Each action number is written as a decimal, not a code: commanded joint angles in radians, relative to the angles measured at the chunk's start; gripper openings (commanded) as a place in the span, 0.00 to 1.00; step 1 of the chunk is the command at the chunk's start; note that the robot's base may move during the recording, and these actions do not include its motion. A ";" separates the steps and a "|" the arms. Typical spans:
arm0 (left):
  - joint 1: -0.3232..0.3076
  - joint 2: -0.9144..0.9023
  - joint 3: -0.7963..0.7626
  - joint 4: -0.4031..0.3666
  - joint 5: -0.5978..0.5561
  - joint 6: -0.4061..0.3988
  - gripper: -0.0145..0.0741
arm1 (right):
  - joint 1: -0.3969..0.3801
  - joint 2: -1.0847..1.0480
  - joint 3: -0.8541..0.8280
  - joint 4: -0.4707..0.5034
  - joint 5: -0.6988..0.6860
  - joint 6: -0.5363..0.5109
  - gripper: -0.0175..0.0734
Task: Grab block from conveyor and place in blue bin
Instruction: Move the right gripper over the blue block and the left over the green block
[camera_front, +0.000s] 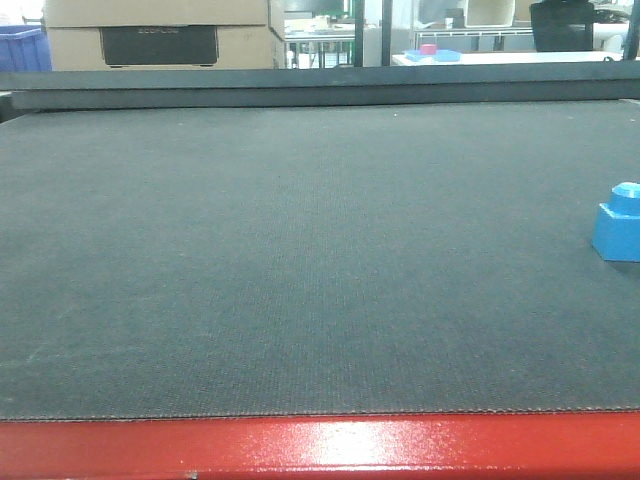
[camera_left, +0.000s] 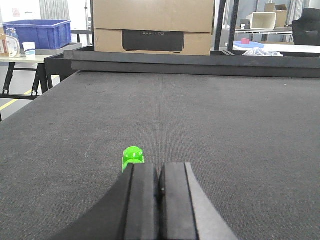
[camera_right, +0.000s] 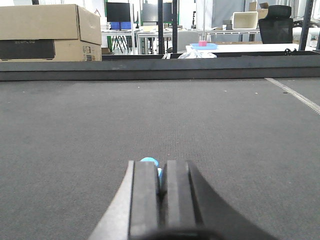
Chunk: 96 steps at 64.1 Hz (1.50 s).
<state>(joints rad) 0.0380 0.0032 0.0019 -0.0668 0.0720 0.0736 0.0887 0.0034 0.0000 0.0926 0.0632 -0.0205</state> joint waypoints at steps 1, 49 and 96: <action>0.000 -0.003 -0.002 -0.002 -0.014 -0.007 0.04 | 0.003 -0.003 0.000 0.000 -0.020 -0.009 0.01; 0.000 -0.003 -0.002 -0.002 -0.064 -0.007 0.04 | 0.003 -0.003 0.000 0.000 -0.056 -0.009 0.01; 0.000 0.103 -0.524 -0.022 0.293 -0.007 0.24 | 0.003 0.104 -0.540 0.000 0.390 -0.009 0.28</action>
<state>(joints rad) 0.0380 0.0629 -0.4275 -0.1108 0.2253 0.0736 0.0894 0.0498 -0.4648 0.0946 0.3617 -0.0205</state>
